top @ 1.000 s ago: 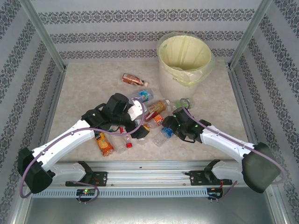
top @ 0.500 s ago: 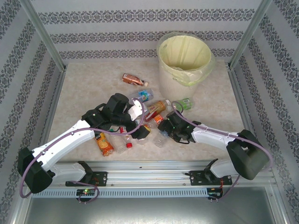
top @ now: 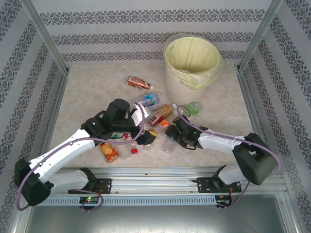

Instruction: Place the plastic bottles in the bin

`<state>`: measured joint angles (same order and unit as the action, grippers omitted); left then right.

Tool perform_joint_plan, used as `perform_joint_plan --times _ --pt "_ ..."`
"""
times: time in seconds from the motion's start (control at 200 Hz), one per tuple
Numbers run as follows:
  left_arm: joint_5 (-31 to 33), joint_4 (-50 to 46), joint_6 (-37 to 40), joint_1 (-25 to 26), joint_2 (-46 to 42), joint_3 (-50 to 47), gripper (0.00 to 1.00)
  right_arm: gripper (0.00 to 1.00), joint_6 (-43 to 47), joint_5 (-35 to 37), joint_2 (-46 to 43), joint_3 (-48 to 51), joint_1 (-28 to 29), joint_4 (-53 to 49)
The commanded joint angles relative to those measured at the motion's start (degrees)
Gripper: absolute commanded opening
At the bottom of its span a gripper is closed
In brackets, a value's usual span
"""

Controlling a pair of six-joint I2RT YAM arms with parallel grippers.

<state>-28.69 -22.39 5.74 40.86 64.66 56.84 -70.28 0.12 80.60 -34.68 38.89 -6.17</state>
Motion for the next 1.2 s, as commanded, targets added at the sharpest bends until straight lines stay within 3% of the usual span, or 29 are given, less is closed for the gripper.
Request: perform_joint_plan --times 0.0,0.345,0.58,0.919,1.194 --pt "-2.12 3.73 -1.07 0.45 -1.14 -0.65 1.00 0.57 2.37 4.81 -3.79 -0.04 0.19 -3.18" --pt "-4.00 12.55 -5.85 0.45 -3.66 -3.91 1.00 0.55 13.66 16.89 -18.86 -5.94 -0.27 -17.60" --pt "-0.62 21.75 -10.02 0.10 -8.74 -8.56 1.00 0.55 25.15 23.35 -24.20 -14.79 -0.31 -24.49" --pt "7.49 33.37 -14.18 -0.43 -16.43 -15.07 1.00 0.54 45.23 27.99 -22.80 -30.04 -0.31 -24.07" --pt "9.19 37.55 -16.02 -0.87 -18.95 -17.12 1.00 0.54 59.68 27.43 -16.34 -43.07 -1.82 -21.28"
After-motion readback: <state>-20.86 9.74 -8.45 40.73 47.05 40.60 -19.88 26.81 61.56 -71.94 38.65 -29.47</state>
